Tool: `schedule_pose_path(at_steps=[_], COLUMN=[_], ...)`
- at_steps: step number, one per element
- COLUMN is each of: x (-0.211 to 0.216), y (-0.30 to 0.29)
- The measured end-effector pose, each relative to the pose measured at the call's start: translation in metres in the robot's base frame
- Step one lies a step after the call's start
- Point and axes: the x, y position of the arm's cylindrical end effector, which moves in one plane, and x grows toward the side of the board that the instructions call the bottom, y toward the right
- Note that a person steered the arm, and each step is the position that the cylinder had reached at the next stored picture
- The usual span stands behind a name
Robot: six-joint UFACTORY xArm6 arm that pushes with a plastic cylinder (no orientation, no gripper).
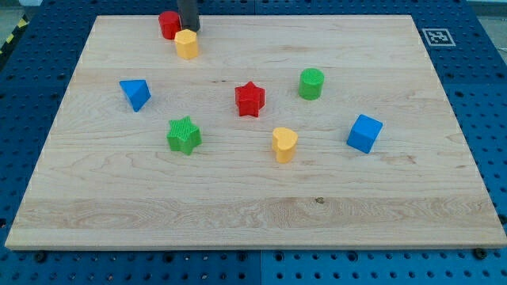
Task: Push the red circle to the left
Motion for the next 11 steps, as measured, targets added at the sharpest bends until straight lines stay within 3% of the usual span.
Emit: schedule_pose_path(at_steps=[11], x=[0.021], y=[-0.053])
